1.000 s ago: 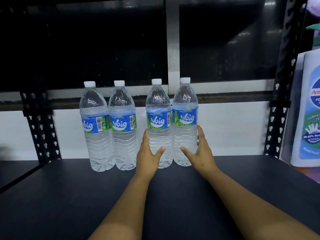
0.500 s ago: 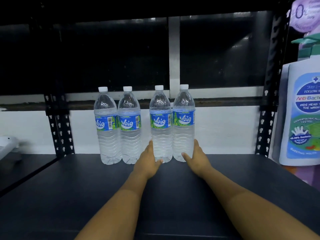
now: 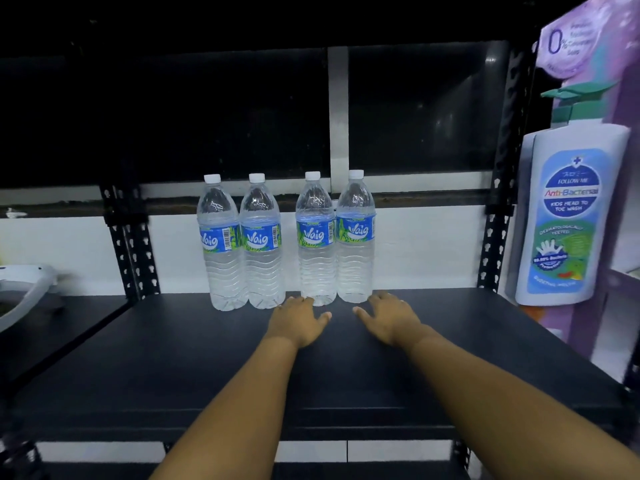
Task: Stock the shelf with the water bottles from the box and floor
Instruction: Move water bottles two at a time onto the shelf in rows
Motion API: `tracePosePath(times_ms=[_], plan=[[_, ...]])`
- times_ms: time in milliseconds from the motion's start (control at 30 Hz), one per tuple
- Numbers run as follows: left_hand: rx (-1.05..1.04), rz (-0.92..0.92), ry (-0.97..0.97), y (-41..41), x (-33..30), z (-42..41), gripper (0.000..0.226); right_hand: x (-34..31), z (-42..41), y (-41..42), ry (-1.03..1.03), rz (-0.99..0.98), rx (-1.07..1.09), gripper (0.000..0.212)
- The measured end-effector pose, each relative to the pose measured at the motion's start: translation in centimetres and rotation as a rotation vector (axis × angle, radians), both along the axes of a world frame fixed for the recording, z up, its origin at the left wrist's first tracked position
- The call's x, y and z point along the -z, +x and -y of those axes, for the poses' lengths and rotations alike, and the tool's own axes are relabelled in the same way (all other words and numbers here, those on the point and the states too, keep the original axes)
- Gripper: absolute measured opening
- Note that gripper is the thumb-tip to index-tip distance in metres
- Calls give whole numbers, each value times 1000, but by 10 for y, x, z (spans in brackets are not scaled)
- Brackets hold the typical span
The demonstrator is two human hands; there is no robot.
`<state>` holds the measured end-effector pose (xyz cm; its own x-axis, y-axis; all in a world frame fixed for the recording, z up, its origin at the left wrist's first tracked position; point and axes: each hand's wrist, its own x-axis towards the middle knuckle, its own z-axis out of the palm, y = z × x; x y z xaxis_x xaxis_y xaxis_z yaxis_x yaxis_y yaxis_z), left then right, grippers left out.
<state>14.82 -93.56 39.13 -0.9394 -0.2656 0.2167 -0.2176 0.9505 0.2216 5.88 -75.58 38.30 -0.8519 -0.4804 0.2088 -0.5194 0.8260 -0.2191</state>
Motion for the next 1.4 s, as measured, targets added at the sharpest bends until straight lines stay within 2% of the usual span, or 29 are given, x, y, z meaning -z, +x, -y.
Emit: tracePosePath(times_ms=[600, 967, 1200, 1400], plan=[[11, 134, 55, 74, -16, -36, 68, -22, -42, 90, 53, 75, 89, 66], [-36, 68, 115, 113, -15, -100, 67, -38, -111, 115, 33, 2, 23, 63], [-78, 39, 89, 148, -15, -145, 63, -26, -145, 134, 67, -39, -66, 65], [-82, 22, 92, 183, -3, -168, 64, -6, -167, 164, 17, -23, -108, 66]])
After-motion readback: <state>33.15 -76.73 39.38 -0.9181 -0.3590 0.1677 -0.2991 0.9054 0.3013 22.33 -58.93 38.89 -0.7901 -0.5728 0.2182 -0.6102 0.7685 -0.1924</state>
